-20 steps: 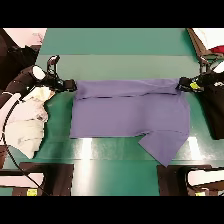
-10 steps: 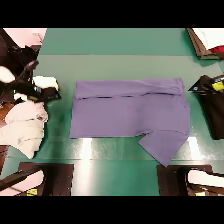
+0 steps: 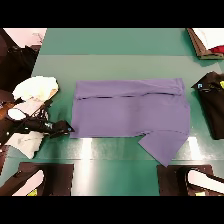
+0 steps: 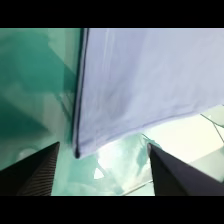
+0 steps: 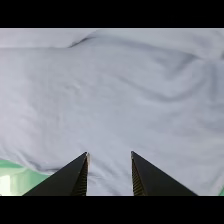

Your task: Fold the shirts.

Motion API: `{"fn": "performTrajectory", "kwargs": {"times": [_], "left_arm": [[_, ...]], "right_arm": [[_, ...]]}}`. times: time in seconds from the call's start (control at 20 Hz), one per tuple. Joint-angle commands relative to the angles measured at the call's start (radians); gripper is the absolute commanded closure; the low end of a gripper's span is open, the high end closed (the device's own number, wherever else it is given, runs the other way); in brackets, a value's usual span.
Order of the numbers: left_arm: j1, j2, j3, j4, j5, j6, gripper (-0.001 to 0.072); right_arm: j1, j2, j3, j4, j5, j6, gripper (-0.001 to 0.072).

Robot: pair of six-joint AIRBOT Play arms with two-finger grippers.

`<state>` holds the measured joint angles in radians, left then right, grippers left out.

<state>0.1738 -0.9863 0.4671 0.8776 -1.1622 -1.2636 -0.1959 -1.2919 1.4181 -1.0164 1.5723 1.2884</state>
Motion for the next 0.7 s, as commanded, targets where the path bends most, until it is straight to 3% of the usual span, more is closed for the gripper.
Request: {"fn": "performTrajectory", "kwargs": {"times": [0.0,0.15,0.25,0.3,0.4,0.45,0.65], "left_arm": [[-0.002,0.009,-0.053,-0.047,0.021,0.027,0.0075],[-0.002,0.008,-0.053,-0.056,0.018,0.033,0.008],[-0.002,0.008,-0.053,-0.072,0.024,0.038,0.0379],[-0.002,0.008,-0.053,-0.082,0.034,0.042,0.0477],[-0.002,0.008,-0.052,-0.105,0.054,0.04,0.0496],[-0.002,0.008,-0.05,-0.119,0.055,0.045,0.0676],[-0.002,0.008,0.024,-0.123,0.027,0.045,0.0686]], "right_arm": [[0.028,0.005,0.001,0.004,0.002,0.0,0.041],[0.03,0.005,0.001,0.004,-0.002,0.0,0.041],[0.029,0.005,0.001,0.003,-0.001,0.0,0.041],[0.025,0.005,0.001,0.002,-0.001,0.0,0.041],[0.018,0.005,0.001,0.001,0.008,0.001,0.041],[0.008,0.005,0.001,-0.004,0.019,0.001,0.041],[-0.064,0.044,-0.08,-0.007,0.056,0.001,0.041]]}}
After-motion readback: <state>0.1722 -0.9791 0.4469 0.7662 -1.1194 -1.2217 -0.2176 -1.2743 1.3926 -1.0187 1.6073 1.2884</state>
